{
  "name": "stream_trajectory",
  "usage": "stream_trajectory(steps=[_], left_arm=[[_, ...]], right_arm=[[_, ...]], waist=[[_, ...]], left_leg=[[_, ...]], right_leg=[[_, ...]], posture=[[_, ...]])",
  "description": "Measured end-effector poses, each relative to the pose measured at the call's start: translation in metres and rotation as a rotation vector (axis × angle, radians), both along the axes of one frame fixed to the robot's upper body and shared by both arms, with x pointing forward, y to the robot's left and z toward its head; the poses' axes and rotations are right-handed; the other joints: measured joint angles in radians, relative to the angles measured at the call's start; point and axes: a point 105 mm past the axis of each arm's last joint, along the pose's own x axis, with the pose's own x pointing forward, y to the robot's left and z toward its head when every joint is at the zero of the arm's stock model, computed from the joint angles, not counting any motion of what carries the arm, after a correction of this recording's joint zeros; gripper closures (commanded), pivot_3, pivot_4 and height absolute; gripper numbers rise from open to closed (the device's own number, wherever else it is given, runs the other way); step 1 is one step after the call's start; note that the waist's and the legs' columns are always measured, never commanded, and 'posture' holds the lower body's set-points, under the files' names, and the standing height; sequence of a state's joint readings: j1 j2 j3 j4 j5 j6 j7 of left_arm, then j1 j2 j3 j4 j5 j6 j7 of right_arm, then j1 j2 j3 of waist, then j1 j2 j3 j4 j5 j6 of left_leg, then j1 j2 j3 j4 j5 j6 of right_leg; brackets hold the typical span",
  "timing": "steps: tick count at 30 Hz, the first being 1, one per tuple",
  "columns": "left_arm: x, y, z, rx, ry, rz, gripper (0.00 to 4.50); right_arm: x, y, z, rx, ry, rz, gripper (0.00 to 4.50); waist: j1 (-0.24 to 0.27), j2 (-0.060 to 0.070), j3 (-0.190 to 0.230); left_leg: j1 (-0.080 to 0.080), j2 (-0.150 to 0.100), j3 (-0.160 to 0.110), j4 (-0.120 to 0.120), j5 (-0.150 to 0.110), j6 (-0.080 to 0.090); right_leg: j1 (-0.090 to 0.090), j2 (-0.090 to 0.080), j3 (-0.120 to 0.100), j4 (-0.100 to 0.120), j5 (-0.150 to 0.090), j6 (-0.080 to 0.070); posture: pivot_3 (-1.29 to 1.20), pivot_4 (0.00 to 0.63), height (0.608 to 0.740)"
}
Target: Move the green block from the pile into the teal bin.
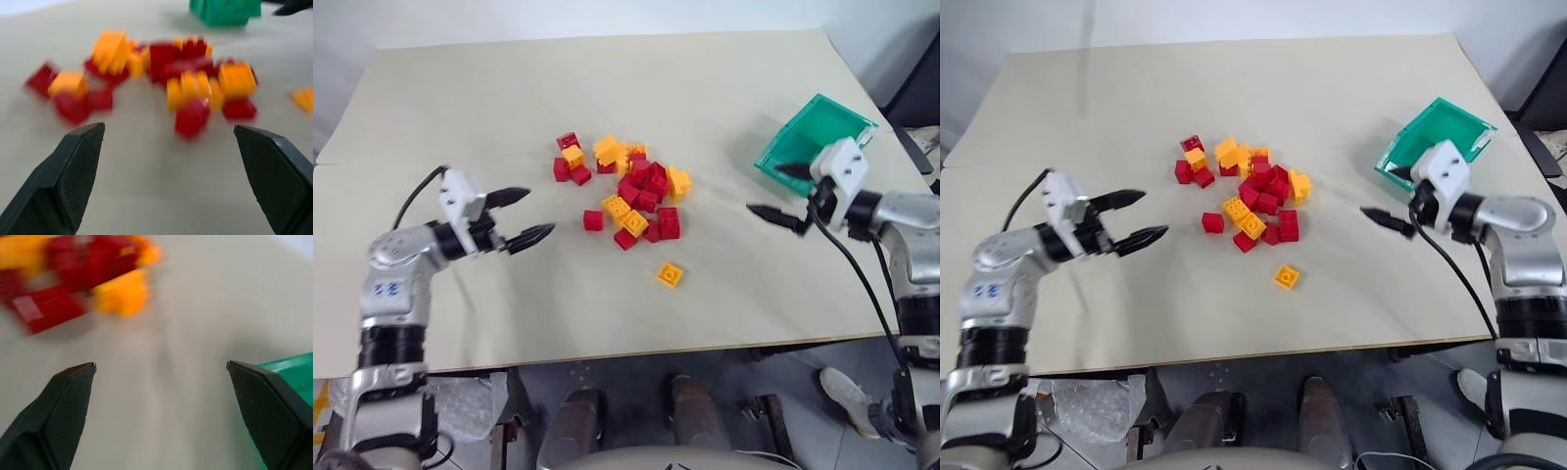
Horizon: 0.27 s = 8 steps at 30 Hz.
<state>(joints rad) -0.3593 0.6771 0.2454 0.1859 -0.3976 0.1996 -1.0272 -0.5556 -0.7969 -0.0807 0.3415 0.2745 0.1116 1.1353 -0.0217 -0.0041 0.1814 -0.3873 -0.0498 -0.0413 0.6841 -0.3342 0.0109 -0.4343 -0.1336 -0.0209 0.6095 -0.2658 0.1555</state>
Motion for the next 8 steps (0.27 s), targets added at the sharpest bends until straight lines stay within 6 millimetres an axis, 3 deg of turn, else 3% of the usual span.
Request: stream_trajectory(steps=[8], left_arm=[[-0.024, 0.028, -0.003, -0.012, 0.031, 0.092, 0.00]], right_arm=[[-0.012, -0.005, -0.017, 0.004, 0.043, 0.118, 0.02]], waist=[[0.008, 0.000, 0.000]], left_leg=[[0.005, 0.001, -0.001, -0.001, 0.000, 0.000]], right_leg=[[0.005, 0.000, 0.000, -0.001, 0.001, -0.001]], posture=[[0.00, 0.150, 0.740]])
